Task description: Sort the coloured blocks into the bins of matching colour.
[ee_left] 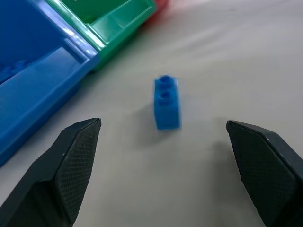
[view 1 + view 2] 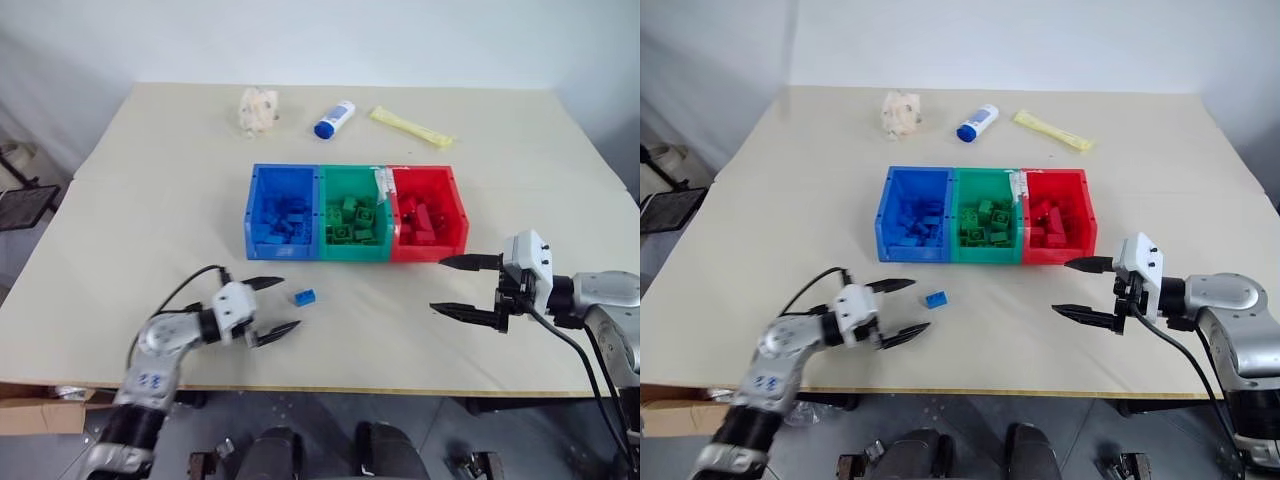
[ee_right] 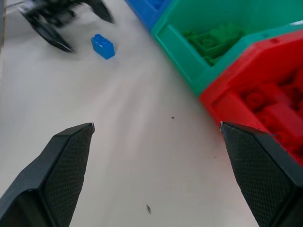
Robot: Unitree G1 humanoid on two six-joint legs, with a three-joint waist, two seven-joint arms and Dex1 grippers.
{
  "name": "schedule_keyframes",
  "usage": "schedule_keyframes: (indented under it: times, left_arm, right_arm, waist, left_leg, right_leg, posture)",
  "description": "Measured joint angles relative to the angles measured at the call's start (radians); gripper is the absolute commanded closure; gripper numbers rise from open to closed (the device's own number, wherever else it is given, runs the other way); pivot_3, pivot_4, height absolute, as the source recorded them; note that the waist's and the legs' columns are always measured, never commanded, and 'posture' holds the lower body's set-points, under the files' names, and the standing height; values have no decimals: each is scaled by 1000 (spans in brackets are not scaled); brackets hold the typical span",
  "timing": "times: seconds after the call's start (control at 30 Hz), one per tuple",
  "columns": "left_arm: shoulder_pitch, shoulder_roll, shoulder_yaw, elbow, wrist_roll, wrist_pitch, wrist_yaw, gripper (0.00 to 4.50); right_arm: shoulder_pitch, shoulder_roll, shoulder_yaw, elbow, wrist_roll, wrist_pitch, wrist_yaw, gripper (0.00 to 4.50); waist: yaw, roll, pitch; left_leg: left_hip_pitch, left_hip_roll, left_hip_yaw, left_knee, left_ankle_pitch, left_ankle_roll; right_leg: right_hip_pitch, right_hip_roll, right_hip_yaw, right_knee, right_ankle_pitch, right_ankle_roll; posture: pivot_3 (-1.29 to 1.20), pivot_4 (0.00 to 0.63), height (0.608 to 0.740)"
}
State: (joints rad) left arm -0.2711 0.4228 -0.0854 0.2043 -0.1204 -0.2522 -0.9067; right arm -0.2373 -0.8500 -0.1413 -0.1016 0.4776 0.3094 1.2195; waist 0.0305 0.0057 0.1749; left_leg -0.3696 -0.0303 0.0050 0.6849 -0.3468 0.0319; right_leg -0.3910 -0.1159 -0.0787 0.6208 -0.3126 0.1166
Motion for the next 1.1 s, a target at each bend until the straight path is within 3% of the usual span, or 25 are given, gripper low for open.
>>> schedule_keyframes:
  times: [0.03, 0.17, 0.5, 0.73, 0.9, 1.0, 1.1]
  left_arm:
    - [-27, -7, -13, 26, 9, -12, 0, 0]
    - [-98, -26, -43, 109, 23, -50, -4, 830]
    - [-152, -40, -53, 169, 11, -58, -47, 4016]
    - [-203, -26, 1, 80, -31, 115, 11, 4010]
    - [-359, 4, 86, 48, -59, 196, 83, 4010]
    - [-459, 11, 97, 119, -40, 205, 122, 4010]
    - [-539, -6, 94, 245, -14, 184, 147, 3034]
  right_arm:
    - [11, 0, -7, -19, 6, 2, -9, 60]
    - [38, 0, -28, -54, 16, 16, -40, 0]
    - [82, 0, -64, -84, 29, 20, -74, 0]
    - [78, 8, -74, -83, 41, 15, -87, 0]
    - [18, 37, -85, -71, 71, 14, -95, 0]
    - [-5, 40, -83, -43, 72, 11, -96, 0]
    - [-29, 50, -77, -21, 71, -2, -96, 0]
  waist:
    - [3, 0, 0]
    - [12, 0, 0]
    - [19, 0, 0]
    - [14, -2, 1]
    - [12, -2, 1]
    - [16, -2, 1]
    - [16, -2, 1]
  left_leg:
    - [0, -1, 0, 0, 0, 0]
    - [0, -1, 0, 0, 0, 1]
    - [0, -2, 0, 0, 1, 1]
    - [-1, -1, 0, 0, 1, 1]
    - [-1, -1, 0, 0, 1, 1]
    - [-1, -2, -1, 0, 1, 1]
    - [-1, -3, 0, 0, 1, 2]
  right_leg:
    - [0, 0, 0, 0, 0, 0]
    - [1, 0, 0, 0, 1, 1]
    - [1, 0, 0, 0, 1, 2]
    - [0, 0, 0, 0, 1, 2]
    - [0, 1, -1, 0, 1, 2]
    - [0, 3, -4, 1, 1, 2]
    - [0, 3, -9, 1, 2, 3]
  posture:
    - [0, 150, 740]
    - [0, 150, 740]
    - [0, 150, 740]
    - [0, 150, 740]
    - [0, 150, 740]
    - [0, 150, 740]
    - [0, 150, 740]
